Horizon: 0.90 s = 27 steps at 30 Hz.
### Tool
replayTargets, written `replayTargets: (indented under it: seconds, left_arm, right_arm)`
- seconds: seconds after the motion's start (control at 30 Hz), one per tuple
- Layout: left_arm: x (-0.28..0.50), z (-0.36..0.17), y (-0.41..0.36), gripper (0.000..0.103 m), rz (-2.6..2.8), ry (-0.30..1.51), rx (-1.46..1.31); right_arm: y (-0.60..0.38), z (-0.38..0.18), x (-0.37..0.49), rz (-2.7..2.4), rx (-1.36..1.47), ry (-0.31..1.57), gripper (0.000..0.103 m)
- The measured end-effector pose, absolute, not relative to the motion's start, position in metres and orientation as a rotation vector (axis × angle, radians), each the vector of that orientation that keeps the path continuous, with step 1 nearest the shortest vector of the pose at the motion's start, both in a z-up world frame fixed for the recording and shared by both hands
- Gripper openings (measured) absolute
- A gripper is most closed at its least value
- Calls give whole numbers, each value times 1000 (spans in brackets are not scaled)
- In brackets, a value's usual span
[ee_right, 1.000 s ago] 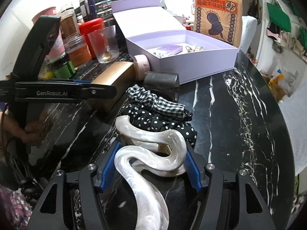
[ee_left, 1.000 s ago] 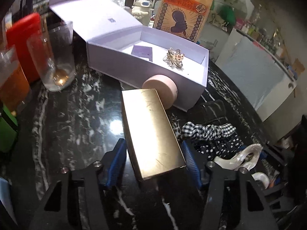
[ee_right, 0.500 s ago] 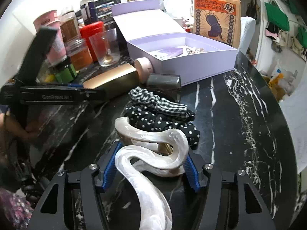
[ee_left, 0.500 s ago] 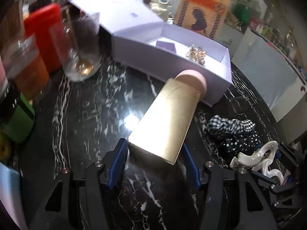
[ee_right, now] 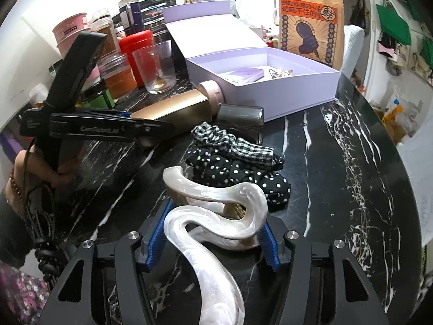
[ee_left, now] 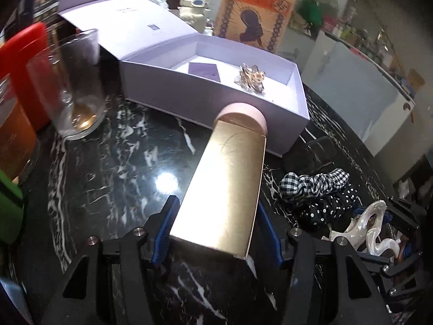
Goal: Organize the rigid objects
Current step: 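Grasp the gold box with the left tool while the right tool grasps the white S-clip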
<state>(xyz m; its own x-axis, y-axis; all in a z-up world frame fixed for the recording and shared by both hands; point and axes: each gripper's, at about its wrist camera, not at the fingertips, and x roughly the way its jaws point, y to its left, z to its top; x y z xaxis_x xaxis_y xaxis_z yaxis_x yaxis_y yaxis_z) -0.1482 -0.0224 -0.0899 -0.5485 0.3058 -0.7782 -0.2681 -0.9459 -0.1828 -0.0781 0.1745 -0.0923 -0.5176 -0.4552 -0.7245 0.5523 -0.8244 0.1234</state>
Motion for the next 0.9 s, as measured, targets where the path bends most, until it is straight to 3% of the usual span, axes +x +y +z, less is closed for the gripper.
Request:
replayTargets:
  seconds: [0.3,0.4,0.9]
  left_arm:
    - [-155,-90,-11,57,2551,-12,-1280]
    - [-153,-90,-14,46,2564,-32,-1286]
    - [-124,-75,-27,44,2586,-124,-1295]
  right_arm:
    - [175,-91,-77,-2325,1051,144,57]
    - [176,-90,-78,-2317,1052,113,56]
    - [180,-82,-70,-2334,1027,74,56]
